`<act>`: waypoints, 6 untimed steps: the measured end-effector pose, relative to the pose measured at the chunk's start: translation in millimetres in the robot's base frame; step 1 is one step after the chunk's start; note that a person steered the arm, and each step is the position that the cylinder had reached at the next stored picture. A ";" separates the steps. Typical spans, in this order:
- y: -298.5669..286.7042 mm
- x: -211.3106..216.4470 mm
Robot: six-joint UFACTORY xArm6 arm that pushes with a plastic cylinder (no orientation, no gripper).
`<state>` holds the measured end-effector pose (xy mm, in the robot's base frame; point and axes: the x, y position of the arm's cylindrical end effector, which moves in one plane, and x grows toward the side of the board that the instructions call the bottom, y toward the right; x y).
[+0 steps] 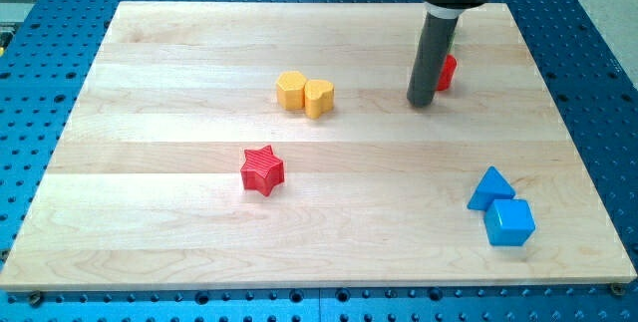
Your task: Move the red circle close to the green star
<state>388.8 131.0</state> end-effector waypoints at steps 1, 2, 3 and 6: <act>55.6 -2.6; 52.2 -28.6; 57.3 6.7; -20.8 -19.9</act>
